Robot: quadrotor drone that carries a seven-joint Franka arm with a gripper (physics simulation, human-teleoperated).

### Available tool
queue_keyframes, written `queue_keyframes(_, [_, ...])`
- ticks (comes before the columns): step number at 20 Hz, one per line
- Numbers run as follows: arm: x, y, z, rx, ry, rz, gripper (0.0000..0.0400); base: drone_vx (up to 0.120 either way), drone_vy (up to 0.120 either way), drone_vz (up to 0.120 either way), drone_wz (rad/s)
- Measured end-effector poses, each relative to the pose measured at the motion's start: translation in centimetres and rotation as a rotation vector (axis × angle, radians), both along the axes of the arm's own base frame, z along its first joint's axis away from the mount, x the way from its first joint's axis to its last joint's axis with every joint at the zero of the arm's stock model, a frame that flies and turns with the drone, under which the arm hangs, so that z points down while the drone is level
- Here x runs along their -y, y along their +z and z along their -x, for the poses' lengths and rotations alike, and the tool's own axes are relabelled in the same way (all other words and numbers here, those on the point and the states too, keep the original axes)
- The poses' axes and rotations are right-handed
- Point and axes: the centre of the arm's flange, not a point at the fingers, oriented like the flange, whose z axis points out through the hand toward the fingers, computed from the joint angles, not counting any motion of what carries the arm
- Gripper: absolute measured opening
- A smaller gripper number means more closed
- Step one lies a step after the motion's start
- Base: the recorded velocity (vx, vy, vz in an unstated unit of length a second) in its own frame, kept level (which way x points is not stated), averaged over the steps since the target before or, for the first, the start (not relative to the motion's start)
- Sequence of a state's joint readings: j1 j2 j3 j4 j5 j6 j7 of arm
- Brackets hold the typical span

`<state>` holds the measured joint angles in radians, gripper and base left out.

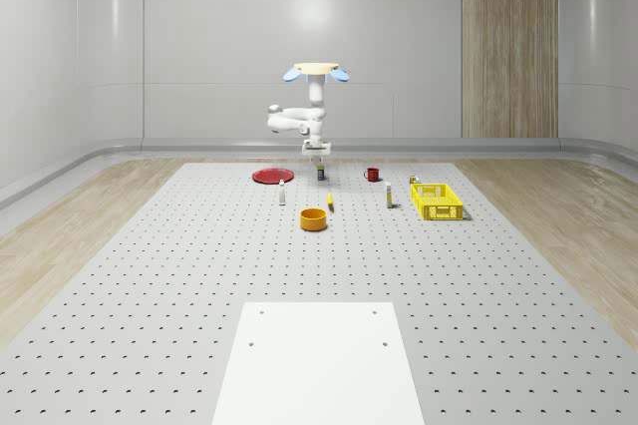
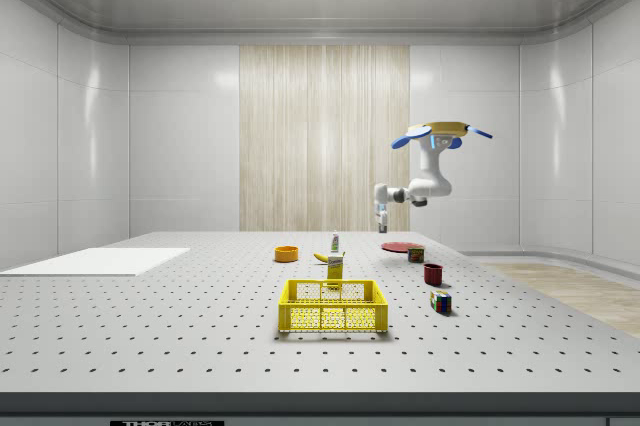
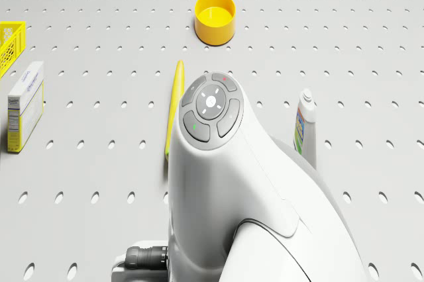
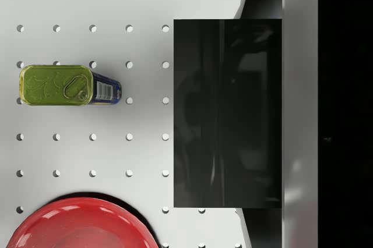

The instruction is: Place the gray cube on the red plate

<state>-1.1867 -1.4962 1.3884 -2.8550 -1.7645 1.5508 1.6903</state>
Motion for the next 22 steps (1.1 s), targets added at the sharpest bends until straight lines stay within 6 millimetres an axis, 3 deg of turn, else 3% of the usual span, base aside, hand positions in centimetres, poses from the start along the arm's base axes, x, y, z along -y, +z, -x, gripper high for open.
queue_keyframes(9, [0.00,0.00,0.00,0.000,0.000,0.000,0.0250,-0.120,-0.120,0.000,0.000])
queue_keyframes(14, [0.00,0.00,0.00,0.000,0.000,0.000,0.0250,-0.120,-0.120,-0.112,0.000])
queue_keyframes(19, [0.00,0.00,0.00,0.000,0.000,0.000,0.0250,-0.120,-0.120,-0.008,0.000])
queue_keyframes(22, [0.00,0.00,0.00,0.000,0.000,0.000,0.0250,-0.120,-0.120,-0.120,0.000])
